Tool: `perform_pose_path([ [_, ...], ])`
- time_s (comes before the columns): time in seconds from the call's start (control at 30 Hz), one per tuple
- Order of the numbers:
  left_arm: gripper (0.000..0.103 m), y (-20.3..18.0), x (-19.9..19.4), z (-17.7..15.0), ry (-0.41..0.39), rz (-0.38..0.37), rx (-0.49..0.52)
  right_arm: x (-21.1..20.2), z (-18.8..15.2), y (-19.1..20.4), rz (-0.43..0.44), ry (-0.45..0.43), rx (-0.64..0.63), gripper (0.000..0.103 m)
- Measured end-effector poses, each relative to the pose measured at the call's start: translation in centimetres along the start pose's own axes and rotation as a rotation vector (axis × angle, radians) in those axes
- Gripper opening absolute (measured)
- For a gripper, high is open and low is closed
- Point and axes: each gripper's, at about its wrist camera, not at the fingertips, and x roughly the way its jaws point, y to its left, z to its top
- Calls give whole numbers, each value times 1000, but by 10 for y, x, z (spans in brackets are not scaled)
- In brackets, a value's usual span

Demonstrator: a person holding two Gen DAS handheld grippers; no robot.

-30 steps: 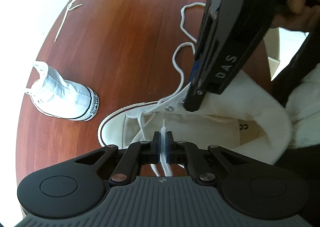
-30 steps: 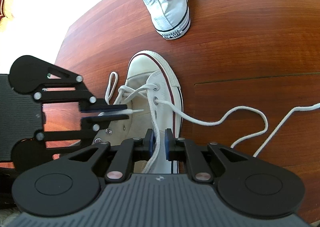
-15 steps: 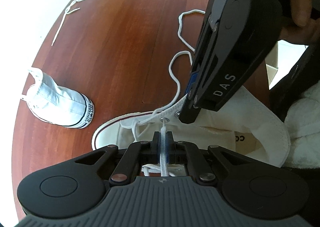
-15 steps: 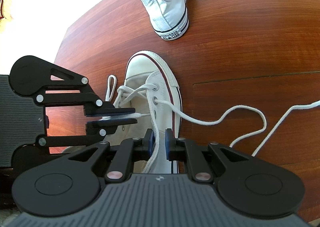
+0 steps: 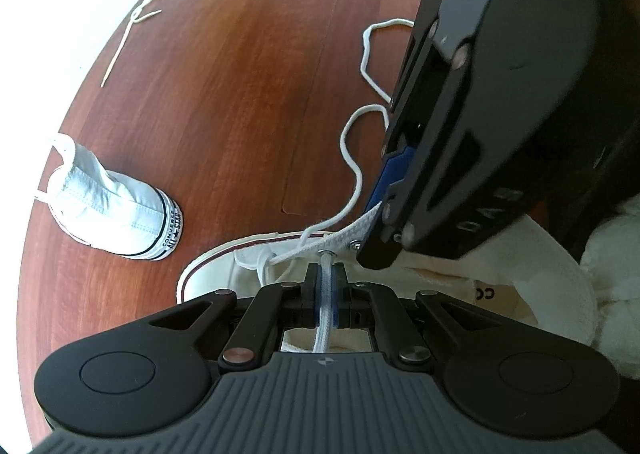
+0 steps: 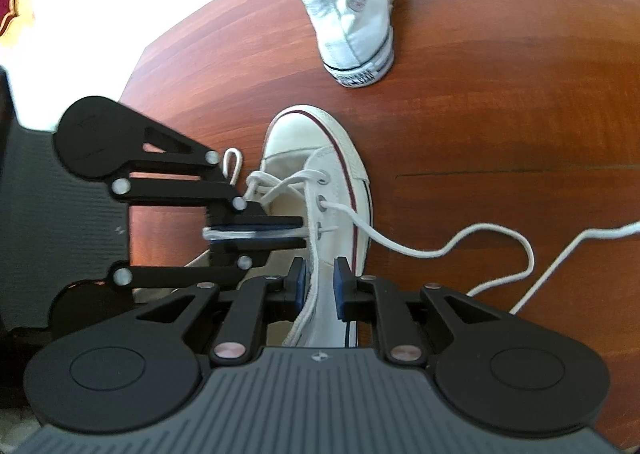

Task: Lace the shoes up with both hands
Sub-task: 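Open the left gripper and release the lace tip at the eyelet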

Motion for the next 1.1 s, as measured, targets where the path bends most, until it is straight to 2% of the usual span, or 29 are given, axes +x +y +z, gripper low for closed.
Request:
perform_pose_path([
  [0.07, 9, 1, 0, 0, 2, 2, -21, -3, 2, 7, -1, -9, -38, 24],
  [0.13, 15, 1, -1, 0, 2, 0, -34, -6, 5, 14, -5, -18, -73, 25],
  [0.2, 27, 1, -2, 0, -4, 4, -56, -9, 11, 19, -13, -22, -98, 25],
  [0.3, 36, 2, -5, 0, -8, 11, -76, -19, 21, 29, -33, -30, -134, 25],
  [0.43, 43, 3, -10, 0, -11, 17, -103, -36, 32, 35, -35, -45, -152, 25],
  [0.5, 47, 7, -19, -2, -17, 12, -156, -43, 34, 37, -44, -49, -164, 25],
  [0.6, 48, 14, -32, -6, -30, 12, -255, -53, 37, 38, -54, -51, -178, 25],
  [0.9, 51, 25, -65, -24, -48, 14, -591, -42, 45, 39, -56, -18, -216, 25],
  [1.1, 51, 22, -71, -34, -28, 36, -720, -36, 51, 48, -39, 19, -269, 25],
])
